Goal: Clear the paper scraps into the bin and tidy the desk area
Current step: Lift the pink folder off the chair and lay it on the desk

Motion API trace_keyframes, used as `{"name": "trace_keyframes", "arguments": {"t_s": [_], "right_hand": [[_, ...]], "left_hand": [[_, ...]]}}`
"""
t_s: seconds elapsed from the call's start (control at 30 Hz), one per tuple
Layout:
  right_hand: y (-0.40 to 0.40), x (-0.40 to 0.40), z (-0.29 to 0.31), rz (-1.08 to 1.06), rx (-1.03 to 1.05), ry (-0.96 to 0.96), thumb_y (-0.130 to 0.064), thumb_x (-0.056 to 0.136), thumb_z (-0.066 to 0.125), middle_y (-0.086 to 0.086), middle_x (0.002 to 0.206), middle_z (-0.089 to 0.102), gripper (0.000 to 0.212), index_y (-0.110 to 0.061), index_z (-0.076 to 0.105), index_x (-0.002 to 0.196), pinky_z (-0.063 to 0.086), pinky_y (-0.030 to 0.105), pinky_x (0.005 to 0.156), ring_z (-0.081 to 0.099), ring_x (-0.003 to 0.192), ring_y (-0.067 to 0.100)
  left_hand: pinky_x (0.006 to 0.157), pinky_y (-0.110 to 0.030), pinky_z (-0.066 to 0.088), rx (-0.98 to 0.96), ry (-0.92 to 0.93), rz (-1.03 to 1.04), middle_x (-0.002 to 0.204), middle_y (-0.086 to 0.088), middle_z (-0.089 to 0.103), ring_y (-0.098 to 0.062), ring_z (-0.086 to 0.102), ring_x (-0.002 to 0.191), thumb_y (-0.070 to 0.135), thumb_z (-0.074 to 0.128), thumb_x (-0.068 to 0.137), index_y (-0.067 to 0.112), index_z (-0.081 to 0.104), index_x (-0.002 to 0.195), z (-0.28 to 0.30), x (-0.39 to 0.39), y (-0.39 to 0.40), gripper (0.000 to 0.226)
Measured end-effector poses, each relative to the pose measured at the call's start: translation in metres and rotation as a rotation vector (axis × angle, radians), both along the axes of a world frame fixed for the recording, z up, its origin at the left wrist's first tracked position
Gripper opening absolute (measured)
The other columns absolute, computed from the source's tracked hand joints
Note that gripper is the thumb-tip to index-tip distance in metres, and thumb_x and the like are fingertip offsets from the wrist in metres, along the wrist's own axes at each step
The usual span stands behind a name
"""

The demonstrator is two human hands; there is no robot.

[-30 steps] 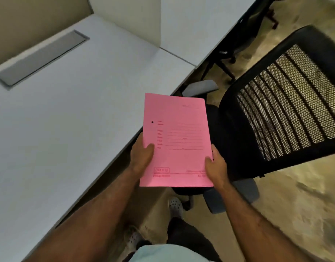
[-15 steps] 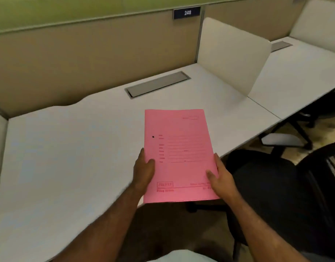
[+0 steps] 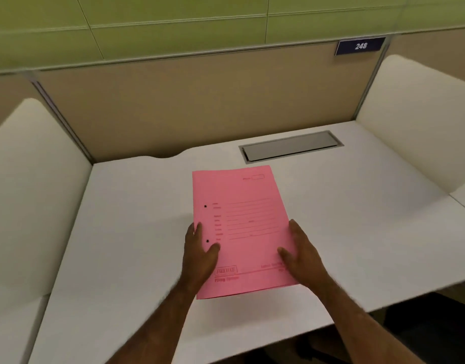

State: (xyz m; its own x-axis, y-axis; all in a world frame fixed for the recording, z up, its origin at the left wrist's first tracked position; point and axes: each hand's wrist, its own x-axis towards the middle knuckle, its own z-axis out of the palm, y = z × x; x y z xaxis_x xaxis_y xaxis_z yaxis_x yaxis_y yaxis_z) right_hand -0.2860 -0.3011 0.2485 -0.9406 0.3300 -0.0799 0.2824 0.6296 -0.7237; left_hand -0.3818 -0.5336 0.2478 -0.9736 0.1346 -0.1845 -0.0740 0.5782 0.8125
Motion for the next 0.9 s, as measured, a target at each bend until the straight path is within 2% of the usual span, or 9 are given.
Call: {"name": "trace_keyframes", "arguments": {"t_s": [0.07, 0.17, 0.3, 0.43, 0.53, 0.7, 0.77, 0.83, 0.9], "right_hand": [[0.008, -0.038, -0.007, 0.027, 0.0, -0.016, -0.032, 0.093, 0.059, 0.004, 0.16, 0.019, 0.078, -0.01, 0.014, 0.153, 0.014, 0.022, 0.112, 0.022, 0.146, 0.02], [0.021, -0.094, -0.016, 0.081, 0.006, -0.026, -0.031, 0.092, 0.061, 0.004, 0.161, 0.013, 0.082, -0.011, 0.01, 0.153, 0.011, 0.019, 0.112, 0.017, 0.148, 0.019], [0.041, -0.166, -0.033, 0.144, 0.017, -0.058, -0.036, 0.092, 0.06, 0.003, 0.162, 0.007, 0.086, -0.011, 0.006, 0.153, 0.009, 0.017, 0.11, 0.014, 0.148, 0.017], [0.054, -0.234, -0.056, 0.212, 0.002, -0.12, -0.042, 0.092, 0.058, 0.002, 0.163, 0.0, 0.089, -0.012, 0.001, 0.154, 0.009, 0.021, 0.112, 0.009, 0.149, 0.017], [0.059, -0.278, -0.074, 0.254, 0.0, -0.158, -0.045, 0.092, 0.056, 0.001, 0.163, -0.004, 0.09, -0.015, -0.002, 0.154, 0.014, 0.03, 0.117, 0.008, 0.149, 0.018], [0.064, -0.334, -0.108, 0.293, 0.073, -0.174, -0.051, 0.092, 0.052, 0.002, 0.163, -0.004, 0.086, -0.019, 0.003, 0.155, 0.014, 0.035, 0.118, 0.004, 0.149, 0.021], [0.061, -0.348, -0.122, 0.324, 0.149, -0.218, -0.058, 0.093, 0.043, 0.004, 0.163, -0.006, 0.083, -0.019, 0.003, 0.155, 0.012, 0.039, 0.119, 0.0, 0.149, 0.024], [0.057, -0.355, -0.136, 0.379, 0.286, -0.27, -0.071, 0.089, 0.02, 0.005, 0.163, -0.012, 0.086, -0.021, -0.003, 0.154, 0.005, 0.043, 0.119, -0.008, 0.149, 0.028], [0.054, -0.354, -0.149, 0.43, 0.434, -0.279, -0.077, 0.082, -0.001, 0.004, 0.16, -0.02, 0.09, -0.022, -0.015, 0.152, -0.002, 0.044, 0.12, -0.015, 0.148, 0.026]], "left_hand": [[0.119, -0.041, 0.021, -0.07, 0.017, -0.02, 0.162, -0.004, 0.006, -0.023, 0.016, 0.147, 0.026, 0.061, 0.092, 0.016, 0.013, 0.154, -0.009, -0.028, 0.006, 0.079], [0.113, -0.028, 0.011, -0.163, 0.067, -0.036, 0.163, -0.003, -0.004, -0.022, 0.008, 0.148, 0.035, 0.062, 0.091, 0.015, 0.009, 0.154, -0.02, -0.069, 0.02, 0.085], [0.112, -0.03, 0.016, -0.285, 0.119, -0.074, 0.163, -0.001, -0.004, -0.022, 0.01, 0.147, 0.047, 0.058, 0.089, 0.015, 0.006, 0.154, -0.042, -0.127, 0.037, 0.089], [0.116, -0.043, 0.02, -0.364, 0.119, -0.078, 0.163, 0.0, -0.004, -0.026, 0.006, 0.148, 0.065, 0.031, 0.089, 0.017, 0.005, 0.154, -0.066, -0.182, 0.052, 0.084], [0.115, -0.047, 0.019, -0.474, 0.103, -0.104, 0.163, 0.0, -0.006, -0.029, -0.002, 0.149, 0.069, 0.015, 0.085, 0.019, 0.008, 0.154, -0.08, -0.22, 0.062, 0.085], [0.115, -0.049, 0.018, -0.619, 0.053, -0.135, 0.163, -0.001, -0.004, -0.031, -0.005, 0.148, 0.071, 0.015, 0.086, 0.02, 0.008, 0.154, -0.112, -0.277, 0.067, 0.086], [0.115, -0.05, 0.019, -0.659, 0.024, -0.155, 0.163, 0.0, -0.008, -0.03, -0.009, 0.148, 0.069, 0.018, 0.09, 0.021, 0.003, 0.155, -0.128, -0.29, 0.064, 0.082], [0.117, -0.051, 0.016, -0.709, 0.03, -0.194, 0.162, -0.001, -0.013, -0.03, -0.011, 0.148, 0.069, 0.017, 0.091, 0.024, -0.003, 0.154, -0.145, -0.298, 0.059, 0.08], [0.119, -0.05, 0.009, -0.77, 0.088, -0.234, 0.161, -0.003, -0.014, -0.031, -0.009, 0.148, 0.07, 0.013, 0.09, 0.025, -0.008, 0.153, -0.157, -0.299, 0.055, 0.08]]}}
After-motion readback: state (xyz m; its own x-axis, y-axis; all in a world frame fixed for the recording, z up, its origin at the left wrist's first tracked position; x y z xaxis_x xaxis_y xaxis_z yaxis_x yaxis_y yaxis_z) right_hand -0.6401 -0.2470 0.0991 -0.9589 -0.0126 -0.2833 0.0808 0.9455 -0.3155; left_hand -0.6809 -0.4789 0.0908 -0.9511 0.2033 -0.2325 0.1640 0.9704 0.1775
